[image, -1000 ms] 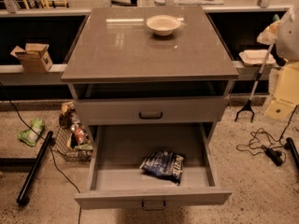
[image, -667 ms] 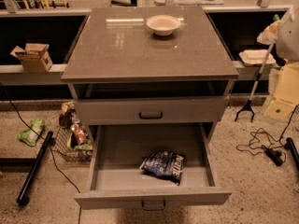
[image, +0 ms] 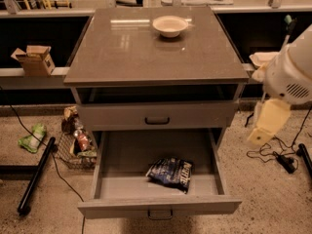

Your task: Pick blue chip bag from middle drawer and place on counter

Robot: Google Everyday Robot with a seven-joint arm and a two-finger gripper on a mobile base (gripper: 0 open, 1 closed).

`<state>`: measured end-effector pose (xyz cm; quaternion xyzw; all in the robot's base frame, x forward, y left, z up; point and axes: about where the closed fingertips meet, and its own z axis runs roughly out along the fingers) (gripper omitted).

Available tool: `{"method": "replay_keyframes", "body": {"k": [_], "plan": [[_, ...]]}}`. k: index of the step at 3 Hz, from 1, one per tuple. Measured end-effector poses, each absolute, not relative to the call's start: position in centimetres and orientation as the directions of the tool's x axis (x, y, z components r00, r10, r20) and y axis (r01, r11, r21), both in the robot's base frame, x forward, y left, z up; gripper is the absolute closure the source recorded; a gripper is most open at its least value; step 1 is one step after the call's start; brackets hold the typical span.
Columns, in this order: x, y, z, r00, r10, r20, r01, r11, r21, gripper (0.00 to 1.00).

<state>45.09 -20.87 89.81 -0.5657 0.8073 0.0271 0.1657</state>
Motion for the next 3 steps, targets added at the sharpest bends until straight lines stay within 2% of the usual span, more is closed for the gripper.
{"method": "replay_keyframes", "body": {"k": [3], "plan": [[47.3,-16.2,75.6,-0.293,-0.796,-0.53,-0.926,0.375,-0.051,0.0]]}}
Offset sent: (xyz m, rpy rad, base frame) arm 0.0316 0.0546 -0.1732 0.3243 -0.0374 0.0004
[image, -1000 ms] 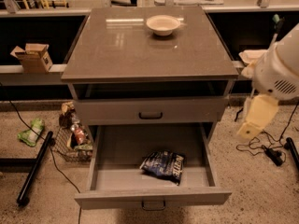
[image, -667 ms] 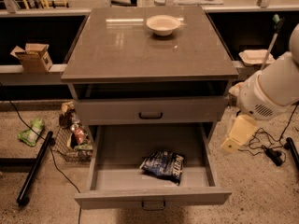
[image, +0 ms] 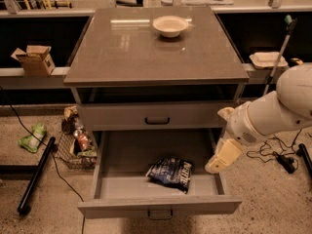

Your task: Pick blue chip bag from middle drawer and place on counter

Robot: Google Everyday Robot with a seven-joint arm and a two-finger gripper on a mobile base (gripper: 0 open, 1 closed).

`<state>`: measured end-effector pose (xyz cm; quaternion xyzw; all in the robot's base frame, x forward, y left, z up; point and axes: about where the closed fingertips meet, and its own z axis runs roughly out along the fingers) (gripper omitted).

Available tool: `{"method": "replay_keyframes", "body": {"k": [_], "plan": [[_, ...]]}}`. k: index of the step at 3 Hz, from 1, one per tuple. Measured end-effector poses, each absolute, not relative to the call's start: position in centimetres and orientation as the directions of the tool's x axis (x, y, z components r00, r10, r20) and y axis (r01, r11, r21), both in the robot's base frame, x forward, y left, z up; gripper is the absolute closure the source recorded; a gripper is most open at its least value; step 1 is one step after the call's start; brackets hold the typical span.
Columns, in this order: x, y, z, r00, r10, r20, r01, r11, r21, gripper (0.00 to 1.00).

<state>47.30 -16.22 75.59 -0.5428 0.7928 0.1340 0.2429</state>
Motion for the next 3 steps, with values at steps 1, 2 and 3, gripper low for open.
{"method": "replay_keyframes", "body": {"k": [1,2,3], "plan": [[47.4,-16.1,75.3,-0.29,-0.792,-0.537,-0.927,0.372,-0.05,0.0],[47.6,-16.2,73.2,-0.308,-0.791,-0.528,-0.921,0.386,-0.041,0.0],[47.9,-17.2,67.6,-0.331,-0.807,-0.489,-0.916,0.399,-0.04,0.0]]}}
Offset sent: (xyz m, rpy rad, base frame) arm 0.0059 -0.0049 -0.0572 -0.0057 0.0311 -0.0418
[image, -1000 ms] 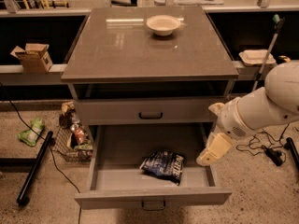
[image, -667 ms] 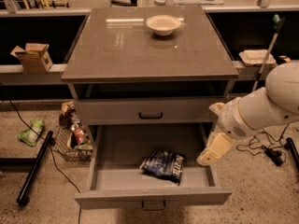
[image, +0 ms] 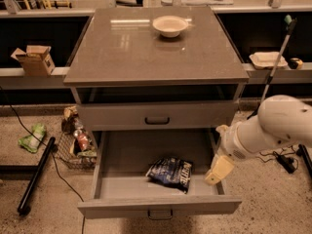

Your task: Pick blue chip bag from middle drawer and place on counter

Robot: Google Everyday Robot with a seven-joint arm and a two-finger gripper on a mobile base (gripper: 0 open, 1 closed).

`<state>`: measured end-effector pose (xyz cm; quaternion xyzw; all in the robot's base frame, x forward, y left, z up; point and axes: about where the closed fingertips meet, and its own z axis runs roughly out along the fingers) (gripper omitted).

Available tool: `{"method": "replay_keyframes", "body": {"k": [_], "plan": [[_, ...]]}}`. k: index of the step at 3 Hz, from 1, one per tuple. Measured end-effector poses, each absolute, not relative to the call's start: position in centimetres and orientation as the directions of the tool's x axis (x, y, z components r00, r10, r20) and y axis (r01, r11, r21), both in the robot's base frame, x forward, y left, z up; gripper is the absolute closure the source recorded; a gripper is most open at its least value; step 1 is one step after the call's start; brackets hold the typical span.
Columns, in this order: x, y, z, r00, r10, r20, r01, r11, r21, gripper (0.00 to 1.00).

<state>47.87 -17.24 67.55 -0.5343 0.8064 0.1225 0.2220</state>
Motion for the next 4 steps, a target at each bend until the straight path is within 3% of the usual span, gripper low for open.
{"method": "replay_keyframes", "body": {"k": [2,4], "plan": [[49.3,-18.8,57.3,-0.352,-0.786,-0.507,-0.911,0.413,-0.008,0.0],[53.6,-16.8,49.7,-0.382,-0.75,-0.54,-0.91,0.409,0.075,0.0]]}}
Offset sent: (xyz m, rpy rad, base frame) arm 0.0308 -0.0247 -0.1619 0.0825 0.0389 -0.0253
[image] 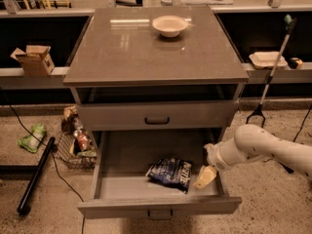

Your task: Pick blue chip bag from middle drawer and place on counter

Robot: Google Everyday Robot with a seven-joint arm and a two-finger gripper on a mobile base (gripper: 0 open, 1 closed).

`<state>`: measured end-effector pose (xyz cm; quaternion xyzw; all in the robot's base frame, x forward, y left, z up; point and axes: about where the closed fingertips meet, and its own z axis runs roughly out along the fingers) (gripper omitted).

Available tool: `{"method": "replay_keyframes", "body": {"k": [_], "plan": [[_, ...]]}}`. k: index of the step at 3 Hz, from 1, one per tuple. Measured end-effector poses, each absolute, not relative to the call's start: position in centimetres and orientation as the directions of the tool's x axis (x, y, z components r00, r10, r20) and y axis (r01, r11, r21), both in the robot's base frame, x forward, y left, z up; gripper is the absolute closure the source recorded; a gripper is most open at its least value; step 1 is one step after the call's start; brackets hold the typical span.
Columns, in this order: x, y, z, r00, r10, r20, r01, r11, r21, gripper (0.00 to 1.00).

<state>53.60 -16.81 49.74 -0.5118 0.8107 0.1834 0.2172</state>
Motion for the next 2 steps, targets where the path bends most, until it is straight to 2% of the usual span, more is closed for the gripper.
{"method": "replay_keyframes", "body": {"k": [2], "plan": [[55.7,-14.5,48.1,-0.328,-0.76,-0.561,-0.926,0.376,0.031,0.0]]}}
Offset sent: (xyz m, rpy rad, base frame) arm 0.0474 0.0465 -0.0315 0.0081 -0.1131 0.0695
